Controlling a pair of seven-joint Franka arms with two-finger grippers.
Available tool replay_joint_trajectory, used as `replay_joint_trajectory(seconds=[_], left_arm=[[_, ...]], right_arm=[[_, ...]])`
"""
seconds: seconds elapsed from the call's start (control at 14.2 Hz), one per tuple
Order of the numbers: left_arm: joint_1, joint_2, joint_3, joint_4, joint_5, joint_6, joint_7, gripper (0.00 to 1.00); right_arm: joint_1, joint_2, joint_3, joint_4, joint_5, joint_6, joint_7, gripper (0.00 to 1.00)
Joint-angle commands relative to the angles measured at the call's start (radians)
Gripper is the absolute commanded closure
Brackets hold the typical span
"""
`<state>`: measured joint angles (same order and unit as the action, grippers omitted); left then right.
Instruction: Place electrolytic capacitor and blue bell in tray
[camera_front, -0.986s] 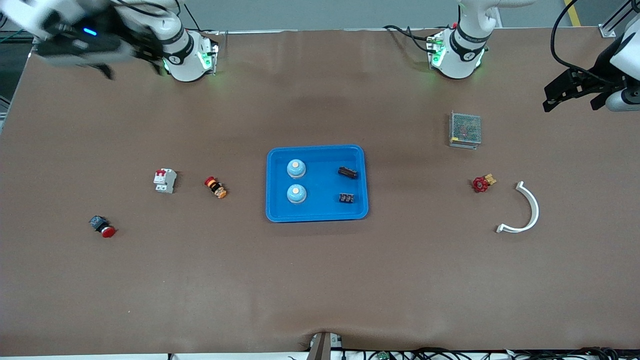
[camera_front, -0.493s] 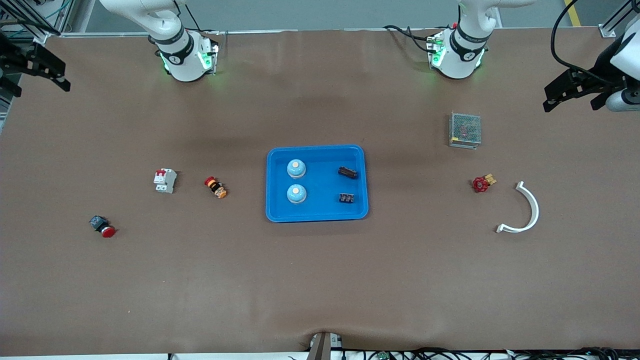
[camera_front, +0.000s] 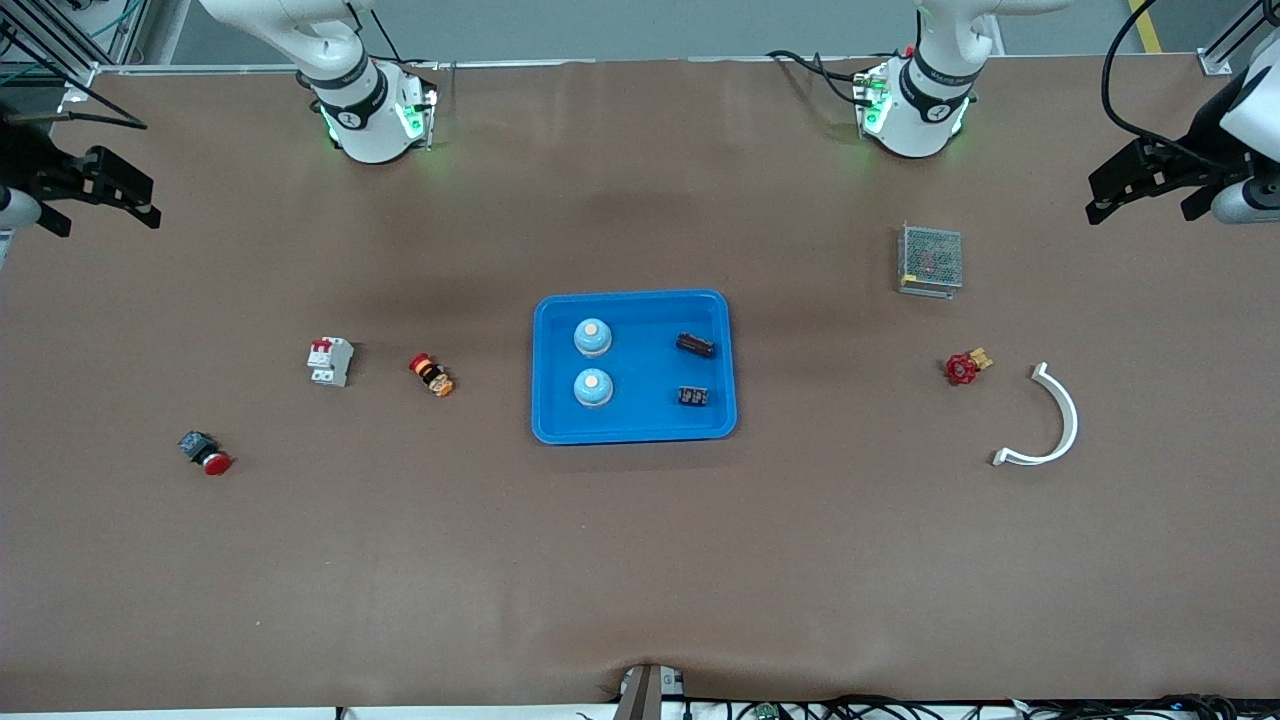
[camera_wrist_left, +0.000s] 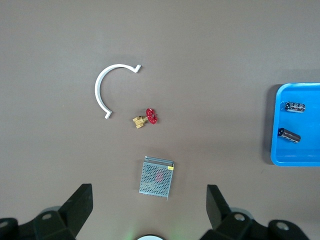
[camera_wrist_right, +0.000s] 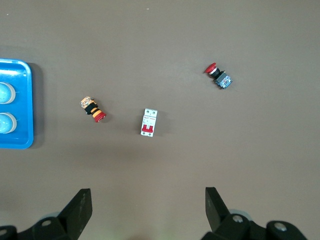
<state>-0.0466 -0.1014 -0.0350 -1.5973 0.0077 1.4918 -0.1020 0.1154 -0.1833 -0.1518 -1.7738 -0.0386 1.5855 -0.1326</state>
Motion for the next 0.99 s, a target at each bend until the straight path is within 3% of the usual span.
replay_joint_trajectory(seconds=[0.0, 0.63, 0.77, 0.92], left_arm=[[0.004, 0.008, 0.0, 0.014, -0.006, 0.004, 0.01, 0.0], [0.007, 0.028, 0.009, 0.056, -0.003, 0.002, 0.008, 0.0], [0.007, 0.028, 0.009, 0.056, -0.002, 0.002, 0.008, 0.0], [0.007, 0.028, 0.009, 0.056, 0.0, 0.001, 0.008, 0.0]], right_arm=[[-0.049, 0.019, 0.015, 0.042, 0.006, -0.044, 0.004, 0.0], [-0.12, 0.022, 0.024, 0.097, 0.022, -0.062, 0.005, 0.0], [-0.212, 0.021, 0.108, 0.102, 0.031, -0.082, 0.002, 0.0], [-0.223, 0.021, 0.136, 0.12, 0.029, -0.096, 0.005, 0.0]])
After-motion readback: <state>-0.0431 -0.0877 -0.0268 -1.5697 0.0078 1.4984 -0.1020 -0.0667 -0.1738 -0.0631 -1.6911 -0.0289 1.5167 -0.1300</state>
